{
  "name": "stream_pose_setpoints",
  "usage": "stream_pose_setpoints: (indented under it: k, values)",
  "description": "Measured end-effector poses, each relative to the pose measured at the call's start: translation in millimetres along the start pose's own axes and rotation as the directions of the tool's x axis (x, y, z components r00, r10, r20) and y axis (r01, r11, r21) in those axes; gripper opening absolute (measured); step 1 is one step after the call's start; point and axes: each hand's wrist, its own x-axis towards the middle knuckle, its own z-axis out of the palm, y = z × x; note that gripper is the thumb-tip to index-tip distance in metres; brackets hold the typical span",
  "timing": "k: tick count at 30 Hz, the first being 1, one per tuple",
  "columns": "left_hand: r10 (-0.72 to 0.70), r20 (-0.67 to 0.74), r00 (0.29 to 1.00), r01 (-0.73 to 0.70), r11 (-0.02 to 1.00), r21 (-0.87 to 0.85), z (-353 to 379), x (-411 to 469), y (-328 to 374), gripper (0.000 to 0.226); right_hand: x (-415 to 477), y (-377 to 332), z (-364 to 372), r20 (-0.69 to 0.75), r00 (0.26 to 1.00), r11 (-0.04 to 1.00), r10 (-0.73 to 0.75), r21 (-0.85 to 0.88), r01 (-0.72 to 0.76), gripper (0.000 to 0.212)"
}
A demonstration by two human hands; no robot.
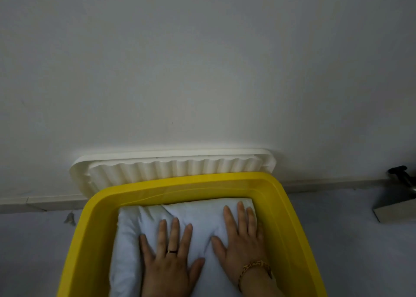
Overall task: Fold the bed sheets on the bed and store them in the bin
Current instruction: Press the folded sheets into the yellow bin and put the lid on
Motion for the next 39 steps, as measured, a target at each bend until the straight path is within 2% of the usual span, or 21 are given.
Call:
stream_pose_setpoints:
  k: [5,6,8,10,13,14,15,16,18,20,21,22,24,27,29,30,32,33,35,37,39]
  values:
    - [-0.007,0.048,0.999,0.004,0.998,0.056,7,6,-2,0.069,15,-1,13,0.004,1.0,1.0,-0.004,0.012,0.004,0.058]
    - [0.003,0.07,0.998,-0.008,0.998,0.06,8,5,-4,0.068,16,1,14,0.02,1.0,1.0,0.0,-0.004,0.0,0.062]
    - [0.004,0.159,0.987,-0.013,0.998,0.056,7,3,-3,0.069,18,0,8,0.13,0.992,1.0,0.003,0.021,-0.006,0.091]
    - [-0.005,0.318,0.948,-0.023,0.996,0.084,3,0,-1,0.071,15,0,0,0.196,0.98,0.999,-0.039,0.029,0.034,0.105]
    - [-0.087,0.346,0.934,0.031,0.986,0.165,-30,9,8,0.091,10,-2,-23,0.221,0.973,0.997,-0.067,0.037,0.06,0.079]
    - [-0.08,0.32,0.944,0.014,0.979,0.201,-39,11,10,0.095,9,-2,-30,0.187,0.978,0.995,-0.095,0.033,0.09,0.071]
    - [-0.046,0.413,0.91,-0.019,0.988,0.152,-49,13,6,0.093,9,-1,-39,0.133,0.984,0.993,-0.115,0.023,0.113,0.065]
    - [-0.042,0.538,0.842,-0.036,0.99,0.134,-62,15,2,0.088,10,-2,-47,0.053,0.991,0.992,-0.12,0.039,0.118,0.062]
    - [0.057,0.579,0.813,-0.182,0.97,0.16,-87,17,-18,0.093,16,-5,-64,-0.256,0.957,0.974,-0.133,0.144,0.174,0.057]
    - [0.171,0.549,0.818,-0.327,0.924,0.2,-100,10,-47,0.118,28,-10,-80,-0.591,0.794,0.953,-0.143,0.133,0.271,0.042]
    - [0.169,0.576,0.8,-0.344,0.915,0.21,-103,4,-58,0.129,35,-11,-88,-0.682,0.714,0.951,-0.161,0.087,0.297,0.038]
    - [0.16,0.611,0.775,-0.36,0.907,0.218,-104,-3,-64,0.13,40,-12,-97,-0.717,0.67,0.946,-0.192,0.047,0.321,0.037]
    - [0.142,0.658,0.739,-0.394,0.884,0.252,-100,-12,-62,0.122,48,-12,-111,-0.732,0.633,0.938,-0.251,-0.022,0.347,0.032]
    - [0.041,0.668,0.743,-0.373,0.854,0.362,-85,-18,-49,0.104,52,-10,-118,-0.717,0.627,0.933,-0.305,-0.092,0.349,0.016]
    - [0.019,0.673,0.739,-0.362,0.854,0.373,-96,-14,-36,0.099,53,-10,-121,-0.73,0.609,0.936,-0.308,-0.119,0.33,0.022]
    - [0.049,0.656,0.753,-0.381,0.846,0.374,-97,-12,-37,0.099,54,-12,-124,-0.737,0.6,0.935,-0.312,-0.126,0.332,0.025]
    - [0.331,0.456,0.826,-0.493,0.816,0.301,-104,-9,-31,0.092,57,-14,-130,-0.736,0.585,0.924,-0.341,-0.147,0.354,0.025]
    - [0.401,0.411,0.819,-0.521,0.819,0.24,-107,-7,-22,0.084,58,-14,-132,-0.728,0.586,0.918,-0.355,-0.152,0.367,0.022]
    - [0.56,0.414,0.718,-0.631,0.774,0.048,-95,-10,-3,0.062,60,-14,-132,-0.704,0.594,0.9,-0.39,-0.156,0.406,0.026]
    - [0.56,0.54,0.628,-0.682,0.731,0.035,-70,-15,6,0.064,61,-13,-130,-0.682,0.597,0.885,-0.423,-0.171,0.433,0.029]
    - [0.586,0.553,0.593,-0.732,0.679,0.065,-45,-16,10,0.068,63,-12,-127,-0.678,0.597,0.884,-0.429,-0.179,0.431,0.027]
